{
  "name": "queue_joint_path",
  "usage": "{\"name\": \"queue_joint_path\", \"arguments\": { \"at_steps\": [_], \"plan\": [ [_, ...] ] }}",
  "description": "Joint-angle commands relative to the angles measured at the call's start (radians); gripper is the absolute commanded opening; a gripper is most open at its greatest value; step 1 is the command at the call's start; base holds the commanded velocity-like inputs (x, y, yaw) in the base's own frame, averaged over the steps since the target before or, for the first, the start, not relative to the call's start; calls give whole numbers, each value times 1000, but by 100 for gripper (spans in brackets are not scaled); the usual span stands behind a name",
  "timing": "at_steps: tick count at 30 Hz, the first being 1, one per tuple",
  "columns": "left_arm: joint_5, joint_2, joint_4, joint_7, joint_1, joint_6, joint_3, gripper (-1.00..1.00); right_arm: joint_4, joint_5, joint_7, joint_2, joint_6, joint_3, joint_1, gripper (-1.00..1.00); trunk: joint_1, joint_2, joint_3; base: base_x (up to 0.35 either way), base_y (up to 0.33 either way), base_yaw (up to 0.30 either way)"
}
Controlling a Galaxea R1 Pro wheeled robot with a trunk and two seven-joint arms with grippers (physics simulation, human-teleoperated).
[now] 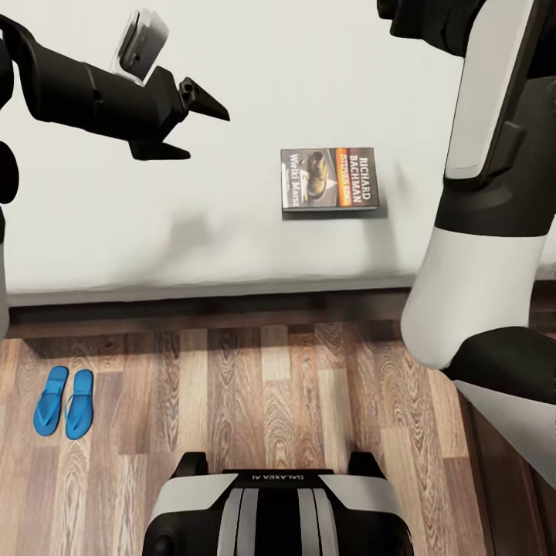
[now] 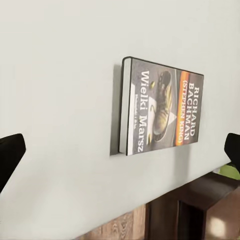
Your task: In the bedroom, move the book from the bed onto either nightstand, and place the two sandals side by side next to the bed.
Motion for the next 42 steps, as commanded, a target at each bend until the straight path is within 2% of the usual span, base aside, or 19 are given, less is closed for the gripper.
{"name": "queue_joint_path", "arguments": {
  "at_steps": [1,7,13,22,32,38,42],
  "plan": [
    [4,2,0,7,0,7,-1,100,-5,-3,-6,0,4,3,3,100,0,0,1,0,0,-42],
    [-39,9,6,-1,7,10,-1,100,-24,-4,-12,0,-2,16,32,100,0,0,5,0,0,-16],
    [-29,38,13,-11,-27,10,31,100,-58,24,-16,0,-2,15,-1,100,0,0,5,0,0,0],
    [-29,38,13,-11,-40,10,31,100,-80,24,-16,0,-2,15,-50,100,0,0,5,0,0,0],
    [-26,39,12,-7,-44,10,29,100,-80,25,-16,0,-2,15,-51,100,0,0,5,0,0,0],
    [-59,52,15,5,-41,10,63,100,-83,52,-11,0,4,49,-33,100,0,0,10,0,0,0],
    [-65,52,16,6,-40,10,69,100,-85,67,-10,0,4,71,-29,100,0,0,16,0,0,0]
  ]
}}
